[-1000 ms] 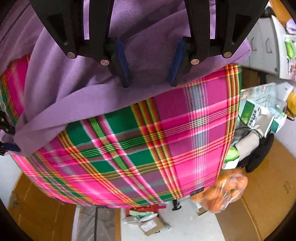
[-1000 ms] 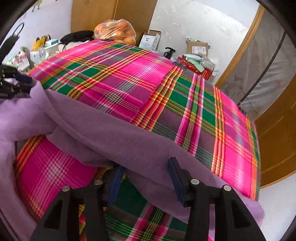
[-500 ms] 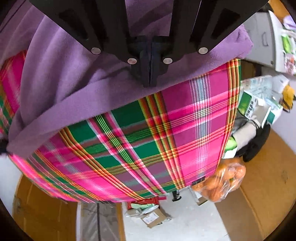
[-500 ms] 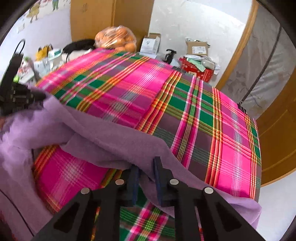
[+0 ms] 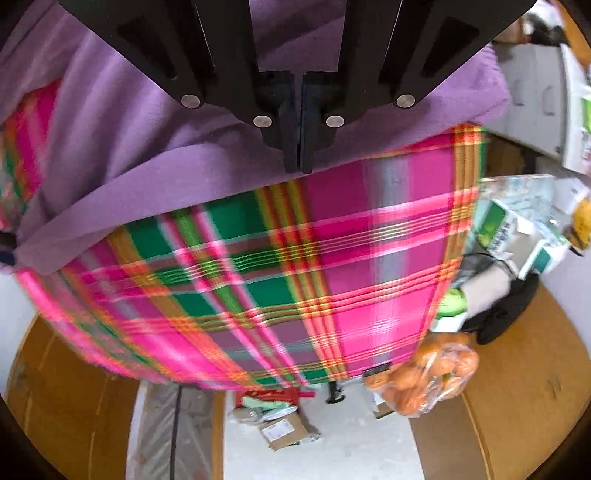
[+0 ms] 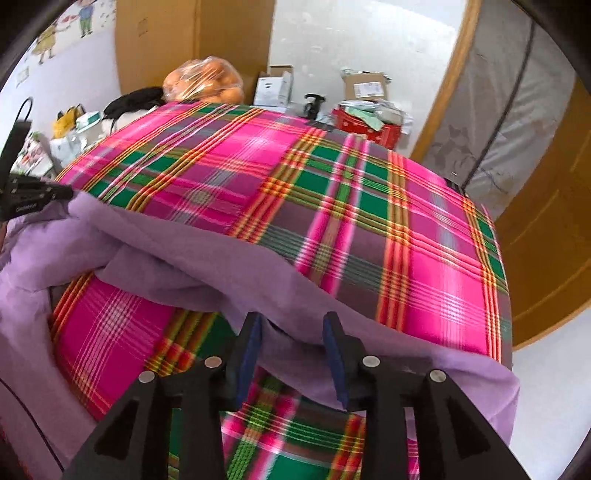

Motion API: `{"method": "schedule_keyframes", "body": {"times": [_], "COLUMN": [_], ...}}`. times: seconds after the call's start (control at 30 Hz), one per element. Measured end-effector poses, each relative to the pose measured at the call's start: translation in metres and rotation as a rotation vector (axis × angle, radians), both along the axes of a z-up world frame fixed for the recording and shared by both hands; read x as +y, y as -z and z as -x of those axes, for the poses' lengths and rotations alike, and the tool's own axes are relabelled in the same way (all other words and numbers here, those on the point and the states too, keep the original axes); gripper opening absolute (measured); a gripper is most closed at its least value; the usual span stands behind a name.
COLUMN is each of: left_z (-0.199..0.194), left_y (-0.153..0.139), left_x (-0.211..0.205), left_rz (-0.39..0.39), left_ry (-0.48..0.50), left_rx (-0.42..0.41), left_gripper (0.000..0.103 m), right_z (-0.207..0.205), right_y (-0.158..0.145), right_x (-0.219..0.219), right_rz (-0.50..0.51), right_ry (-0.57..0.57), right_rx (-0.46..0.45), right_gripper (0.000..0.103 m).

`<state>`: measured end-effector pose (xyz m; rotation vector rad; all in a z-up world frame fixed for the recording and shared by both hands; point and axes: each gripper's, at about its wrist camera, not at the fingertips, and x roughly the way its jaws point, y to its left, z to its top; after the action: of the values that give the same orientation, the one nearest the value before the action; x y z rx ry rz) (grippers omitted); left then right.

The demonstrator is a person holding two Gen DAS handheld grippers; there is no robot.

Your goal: Fold clothes

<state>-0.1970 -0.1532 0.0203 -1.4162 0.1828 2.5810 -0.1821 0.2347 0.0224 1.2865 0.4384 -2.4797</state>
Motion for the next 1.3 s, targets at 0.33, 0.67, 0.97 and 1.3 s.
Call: {"method": "schedule_keyframes", "body": {"times": [0.33,0.67,0.97,1.3], "left_z": [-0.022,-0.014,-0.021,-0.025], "left_y": [-0.018,-0.006,-0.008,-0.008], "left_x": [0.057,0.084,0.091,0.101], "left_rz": [0.043,0.077,0.055,0.048], "left_ry": [0.269,0.311,0.321,0.364], "left_rx": [0.098,0.013,-0.002,-0.010], "left_gripper": [0.021,0.022,0.022,0.027], "right_z": [0.007,0.016,0.028,0.013], "right_y": [0.004,0.006,0.004,0.000], "right_x": [-0.008,-0.019,-0.019,-0.036], "right_rz": [-0.044,-0.040,-0.002,0.015], "right_ry": [0.011,-0.035,0.018,-0.145], "right_rx": [0.031,0.018,0.035,0.015], "right_gripper": [0.035,0.035,0.003,0.019]}}
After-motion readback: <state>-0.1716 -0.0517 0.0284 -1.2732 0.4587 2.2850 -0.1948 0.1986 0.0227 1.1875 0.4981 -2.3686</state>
